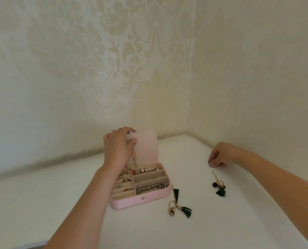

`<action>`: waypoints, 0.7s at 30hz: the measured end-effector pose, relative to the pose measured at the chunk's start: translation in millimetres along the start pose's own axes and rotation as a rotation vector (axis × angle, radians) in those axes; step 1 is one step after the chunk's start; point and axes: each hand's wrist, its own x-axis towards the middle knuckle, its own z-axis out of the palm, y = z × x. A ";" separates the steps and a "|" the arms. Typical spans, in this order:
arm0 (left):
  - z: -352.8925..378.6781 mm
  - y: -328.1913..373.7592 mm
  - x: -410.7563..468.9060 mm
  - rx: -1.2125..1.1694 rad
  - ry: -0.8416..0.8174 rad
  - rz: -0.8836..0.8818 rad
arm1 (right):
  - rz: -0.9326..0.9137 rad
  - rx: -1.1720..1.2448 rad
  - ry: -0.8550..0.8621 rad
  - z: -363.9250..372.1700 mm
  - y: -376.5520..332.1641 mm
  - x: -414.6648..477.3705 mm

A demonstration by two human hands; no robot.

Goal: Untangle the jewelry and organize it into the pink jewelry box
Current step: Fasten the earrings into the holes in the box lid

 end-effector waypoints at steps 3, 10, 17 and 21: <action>-0.2 0.1 2.6 -0.006 -0.022 -0.015 | 0.013 0.001 -0.026 -0.4 0.9 1.4; 6.2 7.3 4.5 -0.021 -0.020 -0.025 | 0.011 0.063 -0.066 -3.4 5.1 1.8; 11.3 11.1 4.1 0.017 -0.001 -0.032 | 0.035 0.130 0.015 -0.3 12.2 7.9; 11.3 10.9 2.7 0.028 0.002 -0.020 | -0.046 0.122 0.042 6.2 7.7 7.1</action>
